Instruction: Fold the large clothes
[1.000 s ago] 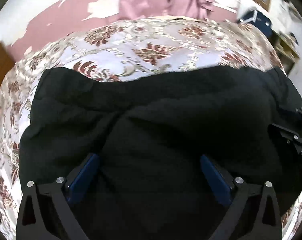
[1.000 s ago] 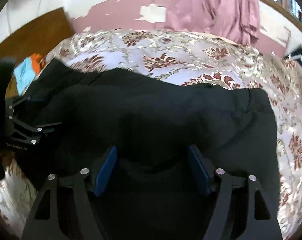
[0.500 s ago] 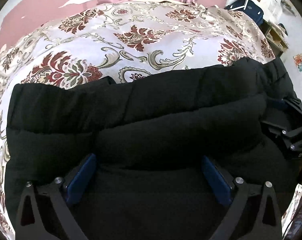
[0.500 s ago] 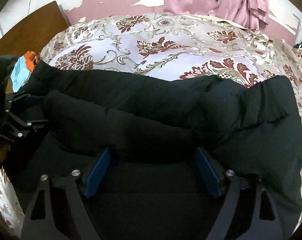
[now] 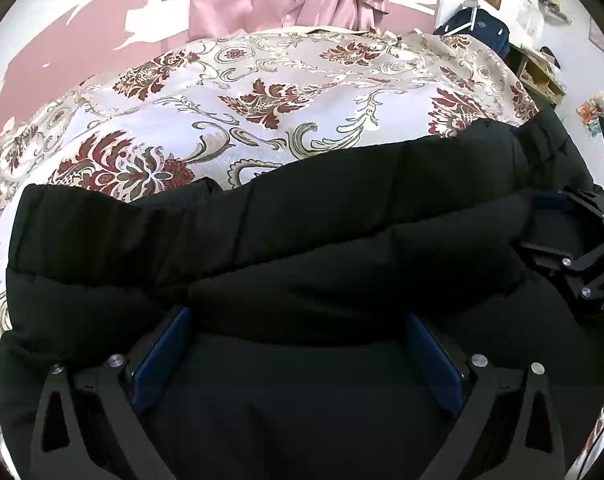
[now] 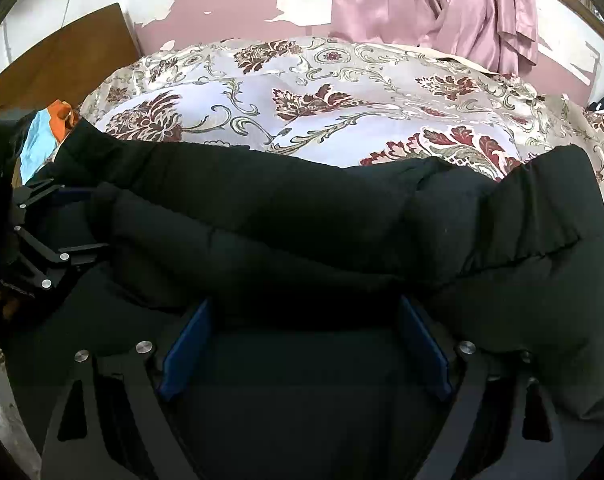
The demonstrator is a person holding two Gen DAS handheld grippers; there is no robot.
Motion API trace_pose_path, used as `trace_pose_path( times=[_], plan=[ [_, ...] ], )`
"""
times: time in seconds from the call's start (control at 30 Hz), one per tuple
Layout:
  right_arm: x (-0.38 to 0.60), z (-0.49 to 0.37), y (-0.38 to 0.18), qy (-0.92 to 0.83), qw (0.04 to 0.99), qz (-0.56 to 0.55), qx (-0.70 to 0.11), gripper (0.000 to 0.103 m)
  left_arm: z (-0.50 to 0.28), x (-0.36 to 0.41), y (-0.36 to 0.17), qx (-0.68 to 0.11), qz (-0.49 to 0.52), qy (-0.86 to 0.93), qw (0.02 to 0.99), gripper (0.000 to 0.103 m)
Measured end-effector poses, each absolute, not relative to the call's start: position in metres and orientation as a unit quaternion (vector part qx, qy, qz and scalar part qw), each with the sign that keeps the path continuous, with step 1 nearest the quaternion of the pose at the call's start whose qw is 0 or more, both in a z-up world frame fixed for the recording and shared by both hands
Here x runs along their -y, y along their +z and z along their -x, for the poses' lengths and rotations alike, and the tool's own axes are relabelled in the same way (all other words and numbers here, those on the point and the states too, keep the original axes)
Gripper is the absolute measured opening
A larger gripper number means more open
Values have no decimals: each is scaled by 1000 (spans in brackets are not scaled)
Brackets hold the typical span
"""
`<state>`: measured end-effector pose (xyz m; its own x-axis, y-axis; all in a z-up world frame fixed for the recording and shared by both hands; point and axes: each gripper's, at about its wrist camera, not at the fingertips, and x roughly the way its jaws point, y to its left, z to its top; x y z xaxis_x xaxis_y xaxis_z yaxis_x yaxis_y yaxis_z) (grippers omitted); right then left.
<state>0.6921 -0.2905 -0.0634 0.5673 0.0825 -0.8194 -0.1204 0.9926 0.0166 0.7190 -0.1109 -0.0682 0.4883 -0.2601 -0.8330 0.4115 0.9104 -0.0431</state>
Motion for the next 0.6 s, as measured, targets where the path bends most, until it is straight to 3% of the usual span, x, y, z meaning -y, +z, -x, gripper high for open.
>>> trace_pose_path(
  times=[0.6],
  plan=[
    [296, -660, -54, 47, 904, -18, -424, 92, -691, 105, -52, -453, -80, -142, 877, 103]
  ],
)
